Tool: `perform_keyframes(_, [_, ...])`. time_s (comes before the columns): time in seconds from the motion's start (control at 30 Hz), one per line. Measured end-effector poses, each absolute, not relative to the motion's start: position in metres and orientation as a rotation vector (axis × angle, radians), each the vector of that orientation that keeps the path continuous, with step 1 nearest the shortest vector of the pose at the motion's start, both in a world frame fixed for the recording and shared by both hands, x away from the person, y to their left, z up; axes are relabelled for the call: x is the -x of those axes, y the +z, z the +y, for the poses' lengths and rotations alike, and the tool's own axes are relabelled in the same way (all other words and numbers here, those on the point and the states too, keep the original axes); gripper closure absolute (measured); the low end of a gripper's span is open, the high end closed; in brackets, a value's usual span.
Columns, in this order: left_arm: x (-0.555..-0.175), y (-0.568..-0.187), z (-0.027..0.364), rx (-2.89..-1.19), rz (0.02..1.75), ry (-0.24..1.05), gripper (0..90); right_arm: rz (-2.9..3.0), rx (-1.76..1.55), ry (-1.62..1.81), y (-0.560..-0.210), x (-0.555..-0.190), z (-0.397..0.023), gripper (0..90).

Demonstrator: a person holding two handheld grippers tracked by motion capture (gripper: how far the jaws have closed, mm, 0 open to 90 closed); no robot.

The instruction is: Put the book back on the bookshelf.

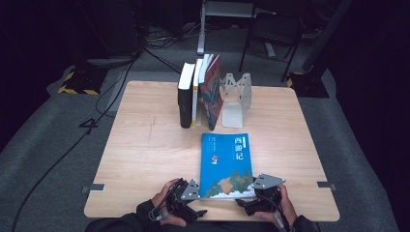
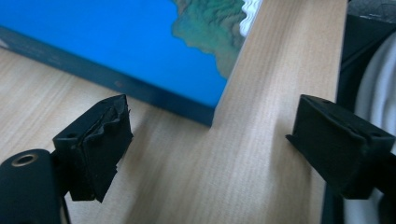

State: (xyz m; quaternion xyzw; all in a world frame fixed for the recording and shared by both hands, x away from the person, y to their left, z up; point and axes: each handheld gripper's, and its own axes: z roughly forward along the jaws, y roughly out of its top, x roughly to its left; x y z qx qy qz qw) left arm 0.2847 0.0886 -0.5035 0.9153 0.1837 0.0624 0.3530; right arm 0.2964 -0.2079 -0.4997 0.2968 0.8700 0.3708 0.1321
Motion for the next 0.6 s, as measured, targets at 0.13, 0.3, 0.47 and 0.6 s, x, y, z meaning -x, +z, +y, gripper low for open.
perform_keyframes(0.13, [-0.294,-0.503,0.088,-2.339,0.561,0.198,13.4,2.553,-0.786,1.035,-0.499,-0.297,-0.206,8.2])
perform_keyframes(0.3, [-0.302,-0.504,0.091,-2.325,0.596,0.218,16.4,2.62,-0.73,1.106,-0.496,-0.294,-0.229,21.9])
perform_keyframes(0.47, [-0.304,-0.501,0.096,-2.351,0.569,0.23,15.9,2.615,-0.689,1.166,-0.484,-0.291,-0.247,26.2])
perform_keyframes(0.6, [-0.308,-0.5,0.105,-2.372,0.541,0.211,15.4,2.568,-0.76,1.282,-0.474,-0.297,-0.263,26.6])
